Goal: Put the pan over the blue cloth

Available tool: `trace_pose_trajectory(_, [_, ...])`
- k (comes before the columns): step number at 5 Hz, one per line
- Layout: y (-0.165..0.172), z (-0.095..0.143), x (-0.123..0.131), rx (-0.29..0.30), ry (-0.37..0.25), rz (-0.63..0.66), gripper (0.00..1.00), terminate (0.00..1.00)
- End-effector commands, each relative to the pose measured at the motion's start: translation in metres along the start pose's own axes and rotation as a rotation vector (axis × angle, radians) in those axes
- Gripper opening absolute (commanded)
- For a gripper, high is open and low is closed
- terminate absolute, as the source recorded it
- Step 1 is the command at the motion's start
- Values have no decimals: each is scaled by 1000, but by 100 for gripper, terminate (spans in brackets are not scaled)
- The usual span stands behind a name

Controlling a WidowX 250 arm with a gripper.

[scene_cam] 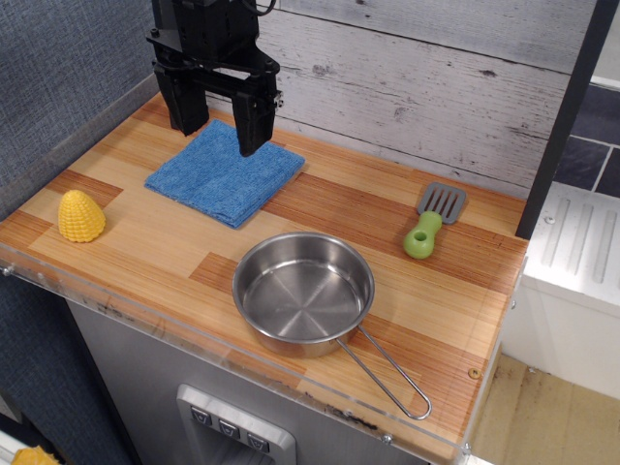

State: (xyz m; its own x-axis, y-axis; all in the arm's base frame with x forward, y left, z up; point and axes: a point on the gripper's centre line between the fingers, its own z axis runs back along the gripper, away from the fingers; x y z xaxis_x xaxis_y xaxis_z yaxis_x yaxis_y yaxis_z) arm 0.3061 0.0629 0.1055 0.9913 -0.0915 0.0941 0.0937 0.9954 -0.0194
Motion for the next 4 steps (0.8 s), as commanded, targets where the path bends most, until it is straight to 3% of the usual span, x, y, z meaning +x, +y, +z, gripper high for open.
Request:
trace_pose_trajectory(1, [0,0,0,0,0,0,100,0])
trace_pose_trajectory(3, [-22,-23,-36,-11,49,-83,100,0])
trace_pose_trajectory(4, [-31,-33,-42,2,61,-113,100,0])
